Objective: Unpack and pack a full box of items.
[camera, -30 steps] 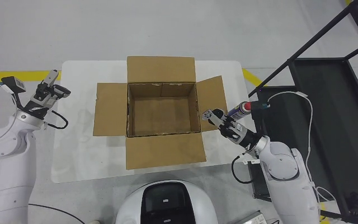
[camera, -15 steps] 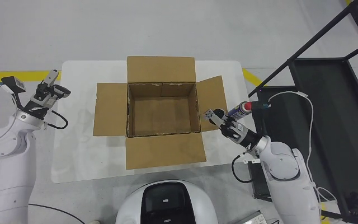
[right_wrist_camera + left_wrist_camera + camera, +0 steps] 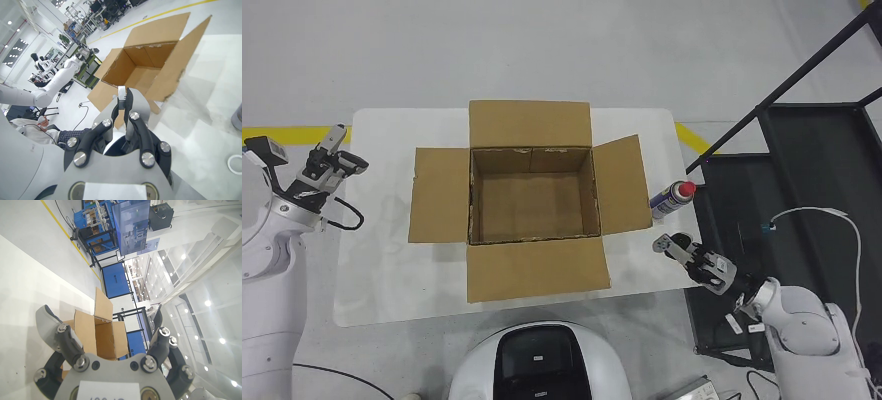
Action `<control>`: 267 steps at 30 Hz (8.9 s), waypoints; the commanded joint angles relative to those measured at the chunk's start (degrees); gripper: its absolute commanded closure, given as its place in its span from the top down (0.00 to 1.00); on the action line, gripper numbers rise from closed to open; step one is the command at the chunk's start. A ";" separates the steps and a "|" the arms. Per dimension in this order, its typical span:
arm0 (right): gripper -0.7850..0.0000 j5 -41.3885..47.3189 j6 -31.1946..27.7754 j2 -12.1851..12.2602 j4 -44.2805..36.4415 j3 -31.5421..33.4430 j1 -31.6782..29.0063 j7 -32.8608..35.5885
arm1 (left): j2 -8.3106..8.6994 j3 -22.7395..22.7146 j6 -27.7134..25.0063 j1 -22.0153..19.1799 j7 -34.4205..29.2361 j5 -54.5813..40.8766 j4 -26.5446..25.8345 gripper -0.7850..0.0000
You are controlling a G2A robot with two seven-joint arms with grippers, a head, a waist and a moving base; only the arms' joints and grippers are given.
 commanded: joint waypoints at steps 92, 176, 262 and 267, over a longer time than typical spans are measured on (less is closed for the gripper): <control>0.46 -48.25 30.83 1.02 25.71 -25.40 18.66 -18.97 | 0.00 0.00 0.00 0.00 0.00 0.00 0.00 1.00; 0.00 -56.99 44.25 1.36 24.37 -31.85 21.91 -19.91 | 0.00 0.00 0.00 0.00 0.00 0.00 0.00 1.00; 0.31 -78.04 26.23 3.49 34.81 -35.51 25.54 -41.00 | 0.00 0.00 0.00 0.00 0.00 0.00 0.00 1.00; 0.00 -78.93 28.09 3.61 33.91 -35.12 24.77 -41.25 | 0.00 0.00 0.00 0.00 0.00 0.00 0.00 1.00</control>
